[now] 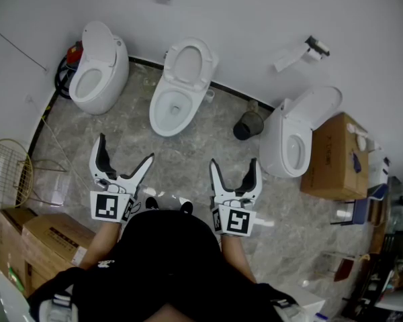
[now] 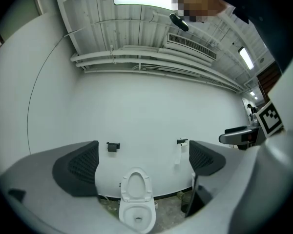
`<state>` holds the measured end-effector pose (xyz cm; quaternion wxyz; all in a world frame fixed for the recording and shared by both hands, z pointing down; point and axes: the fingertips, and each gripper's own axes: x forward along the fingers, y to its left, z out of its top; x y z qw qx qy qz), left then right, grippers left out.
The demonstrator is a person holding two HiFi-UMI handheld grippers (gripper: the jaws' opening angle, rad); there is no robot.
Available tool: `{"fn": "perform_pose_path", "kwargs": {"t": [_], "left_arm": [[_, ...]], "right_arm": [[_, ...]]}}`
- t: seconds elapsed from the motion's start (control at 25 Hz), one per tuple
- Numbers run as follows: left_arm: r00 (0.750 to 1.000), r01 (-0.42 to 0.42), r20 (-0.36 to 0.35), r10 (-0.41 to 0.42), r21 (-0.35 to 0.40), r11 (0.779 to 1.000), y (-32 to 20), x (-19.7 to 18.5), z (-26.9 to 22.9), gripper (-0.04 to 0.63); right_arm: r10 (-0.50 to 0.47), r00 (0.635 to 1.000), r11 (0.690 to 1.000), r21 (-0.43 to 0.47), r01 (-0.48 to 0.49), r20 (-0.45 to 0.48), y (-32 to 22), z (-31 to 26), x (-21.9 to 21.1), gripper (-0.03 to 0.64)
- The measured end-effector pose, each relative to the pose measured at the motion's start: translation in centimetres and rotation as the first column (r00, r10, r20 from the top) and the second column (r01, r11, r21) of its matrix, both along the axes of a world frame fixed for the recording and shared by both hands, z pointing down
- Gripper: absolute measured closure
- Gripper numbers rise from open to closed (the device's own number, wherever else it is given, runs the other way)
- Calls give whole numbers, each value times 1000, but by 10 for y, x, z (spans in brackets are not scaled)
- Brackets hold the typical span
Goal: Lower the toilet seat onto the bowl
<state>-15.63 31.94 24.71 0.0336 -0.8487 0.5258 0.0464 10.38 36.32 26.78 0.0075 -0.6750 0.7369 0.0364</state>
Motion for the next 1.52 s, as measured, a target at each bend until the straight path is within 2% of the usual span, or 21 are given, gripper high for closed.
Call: {"fn": "perform_pose_path", "kwargs": {"t": [0.16, 0.4, 0.88, 1.12, 1.36, 1.52], "left_arm": [[1000, -10, -17, 9, -9, 1000, -1, -2, -1, 40], [999, -35, -5, 35, 4, 999, 2, -4, -3, 40], [998, -64, 1, 64, 15, 998, 9, -48, 2, 40], [999, -51, -10, 51, 9, 999, 6, -65, 0, 41], [998, -65, -10, 65, -2, 998, -3, -68, 3, 41], [997, -80, -16, 80, -21, 997, -13, -63, 8, 41]], "right_arm": [[7, 1000, 1000, -7, -7, -3, 1, 1, -1, 172], [13, 1000, 1000, -18, -13, -7, 6, 3, -11, 172], [57, 997, 998, 16, -57, -49, 20, 3, -44, 172], [44, 998, 998, 46, -42, -34, 22, -7, -65, 172], [49, 999, 999, 19, -49, -19, 18, -1, -68, 172], [50, 999, 998, 35, -50, -7, 8, -5, -67, 172]]}}
